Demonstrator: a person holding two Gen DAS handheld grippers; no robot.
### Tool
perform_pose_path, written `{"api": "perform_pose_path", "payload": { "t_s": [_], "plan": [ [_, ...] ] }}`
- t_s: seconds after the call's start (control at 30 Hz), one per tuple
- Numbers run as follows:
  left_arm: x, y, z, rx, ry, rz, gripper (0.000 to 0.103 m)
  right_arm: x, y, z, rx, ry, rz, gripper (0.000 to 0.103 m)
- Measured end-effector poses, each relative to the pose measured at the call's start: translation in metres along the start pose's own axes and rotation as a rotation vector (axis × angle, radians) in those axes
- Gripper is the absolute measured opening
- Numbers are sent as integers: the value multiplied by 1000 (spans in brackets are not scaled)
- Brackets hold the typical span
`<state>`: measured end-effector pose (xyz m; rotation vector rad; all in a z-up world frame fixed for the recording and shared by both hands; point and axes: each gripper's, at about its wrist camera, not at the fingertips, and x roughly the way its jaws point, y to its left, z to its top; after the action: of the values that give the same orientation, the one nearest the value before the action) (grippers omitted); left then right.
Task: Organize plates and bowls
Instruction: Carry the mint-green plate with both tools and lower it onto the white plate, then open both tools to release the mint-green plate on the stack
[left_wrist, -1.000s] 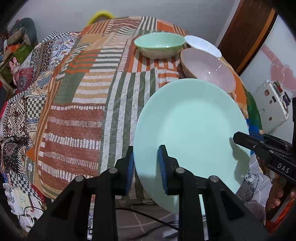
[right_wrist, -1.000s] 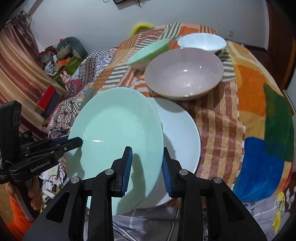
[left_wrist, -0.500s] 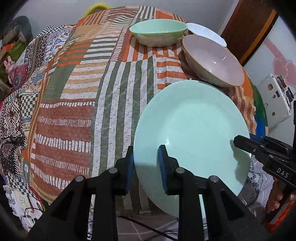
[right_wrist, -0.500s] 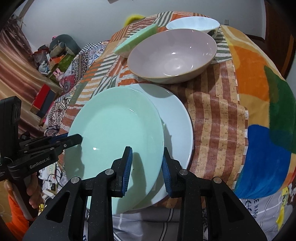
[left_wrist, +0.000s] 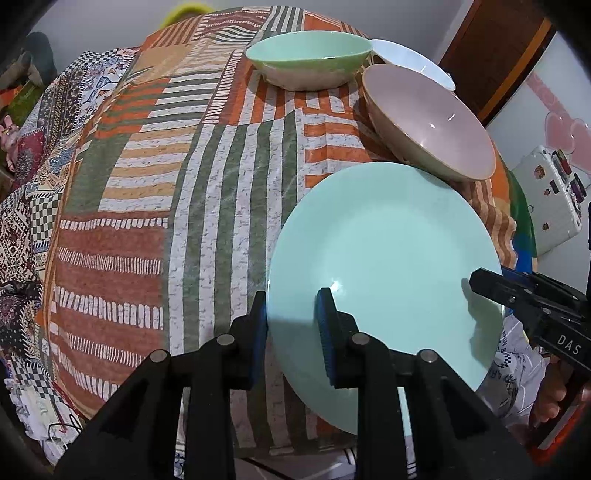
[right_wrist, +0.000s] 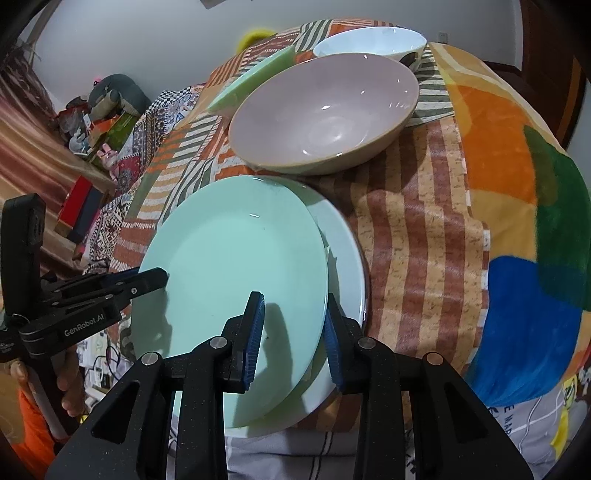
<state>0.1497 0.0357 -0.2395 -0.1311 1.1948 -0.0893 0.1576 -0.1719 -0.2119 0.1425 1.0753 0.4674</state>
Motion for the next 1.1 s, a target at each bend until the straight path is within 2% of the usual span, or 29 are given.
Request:
{"api": "perform_pose_path", "payload": {
  "t_s": [0.4,0.63,0.93,1.1],
  "plan": [
    [3,2,1,7,-2,-12,25,0,6,2,-27,-2,-19,30],
    [1,-5,0,29,-7,23,28,-3,10,3,-50,-9,-50,30],
    [-20,-6,3,24,-44,19,29,-16,4,3,-51,-37,-49,31],
    [-42,-8,10,24,-107,21,40,-24,-4,7,-34,-66,-46,35]
  ]
}}
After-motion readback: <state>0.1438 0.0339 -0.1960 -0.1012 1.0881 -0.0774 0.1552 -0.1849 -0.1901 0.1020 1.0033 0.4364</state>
